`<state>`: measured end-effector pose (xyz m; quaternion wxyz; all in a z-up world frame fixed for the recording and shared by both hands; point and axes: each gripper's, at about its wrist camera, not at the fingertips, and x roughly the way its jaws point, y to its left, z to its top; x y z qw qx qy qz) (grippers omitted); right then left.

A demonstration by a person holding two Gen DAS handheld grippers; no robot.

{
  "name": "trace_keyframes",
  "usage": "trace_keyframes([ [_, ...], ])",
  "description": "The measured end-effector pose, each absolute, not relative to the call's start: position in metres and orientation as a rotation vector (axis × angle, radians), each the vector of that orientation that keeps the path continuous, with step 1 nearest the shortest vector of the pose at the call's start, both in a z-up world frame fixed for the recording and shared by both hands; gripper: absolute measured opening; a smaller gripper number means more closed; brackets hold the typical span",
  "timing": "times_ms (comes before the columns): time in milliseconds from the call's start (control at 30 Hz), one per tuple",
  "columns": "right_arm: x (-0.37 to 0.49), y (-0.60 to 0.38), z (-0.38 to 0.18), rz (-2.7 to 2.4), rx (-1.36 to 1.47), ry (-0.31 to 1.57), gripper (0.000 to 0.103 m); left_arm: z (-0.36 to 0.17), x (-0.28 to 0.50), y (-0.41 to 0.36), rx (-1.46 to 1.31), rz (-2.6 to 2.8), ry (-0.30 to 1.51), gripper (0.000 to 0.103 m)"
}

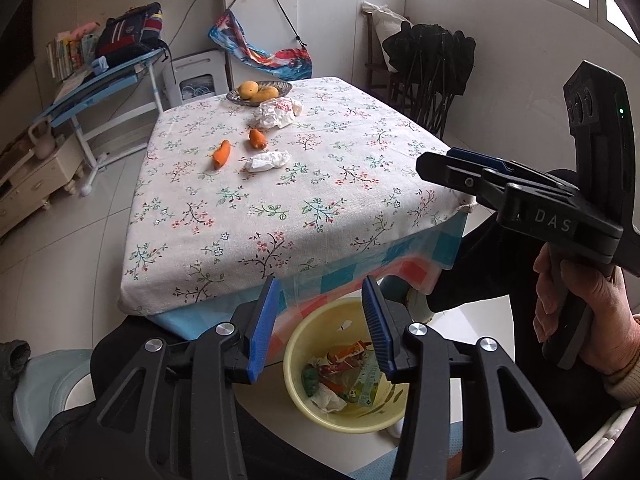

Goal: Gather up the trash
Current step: 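Move both tools back toward the remaining trash on the table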

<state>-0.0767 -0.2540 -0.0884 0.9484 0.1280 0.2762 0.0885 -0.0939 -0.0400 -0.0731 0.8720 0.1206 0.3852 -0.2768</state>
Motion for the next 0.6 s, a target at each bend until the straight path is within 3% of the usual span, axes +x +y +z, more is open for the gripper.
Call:
trace_keyframes([
  [600, -0.072, -0.249, -0.087, 0.184, 0.228, 0.563, 0.064, -0.051, -0.089, -0.02, 0.194, -0.422, 0.677, 0.055],
])
